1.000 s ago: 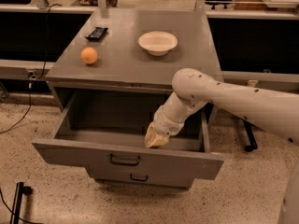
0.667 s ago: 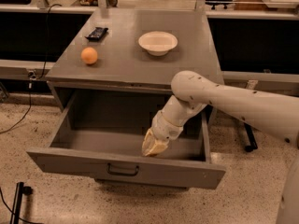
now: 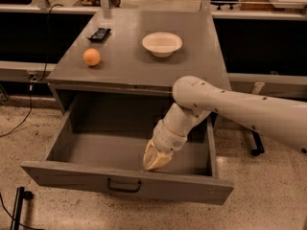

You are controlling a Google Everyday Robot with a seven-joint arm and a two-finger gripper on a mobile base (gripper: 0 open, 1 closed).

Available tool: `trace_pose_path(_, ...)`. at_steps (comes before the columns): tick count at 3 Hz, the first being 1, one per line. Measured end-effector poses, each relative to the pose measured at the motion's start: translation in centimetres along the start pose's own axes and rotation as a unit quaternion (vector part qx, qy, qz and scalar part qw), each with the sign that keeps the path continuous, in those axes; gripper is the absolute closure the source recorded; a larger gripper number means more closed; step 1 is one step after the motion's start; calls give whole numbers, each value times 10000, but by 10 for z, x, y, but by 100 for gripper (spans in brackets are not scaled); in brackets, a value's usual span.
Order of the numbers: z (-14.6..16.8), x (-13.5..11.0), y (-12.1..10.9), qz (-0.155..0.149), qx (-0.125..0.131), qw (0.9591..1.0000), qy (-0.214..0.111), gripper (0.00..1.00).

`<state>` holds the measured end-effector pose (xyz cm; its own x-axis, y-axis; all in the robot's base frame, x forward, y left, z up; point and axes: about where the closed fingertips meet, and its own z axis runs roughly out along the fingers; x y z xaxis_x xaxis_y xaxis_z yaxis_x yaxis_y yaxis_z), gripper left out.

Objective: Open top drawer

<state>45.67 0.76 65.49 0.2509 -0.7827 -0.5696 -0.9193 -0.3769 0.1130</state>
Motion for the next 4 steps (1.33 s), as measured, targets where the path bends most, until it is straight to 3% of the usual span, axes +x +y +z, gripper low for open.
trace_pose_path(1,-14,-13,12,-198,163,9996,72,100)
trace_pose_path(2,-35,-23,8,-370,456,9983,63,100)
trace_pose_path(3,-62,-31,-3,-698,1010,9924,50,100)
trace_pose_path(4,-84,-34,-33,-836,1402,9864,-198,100)
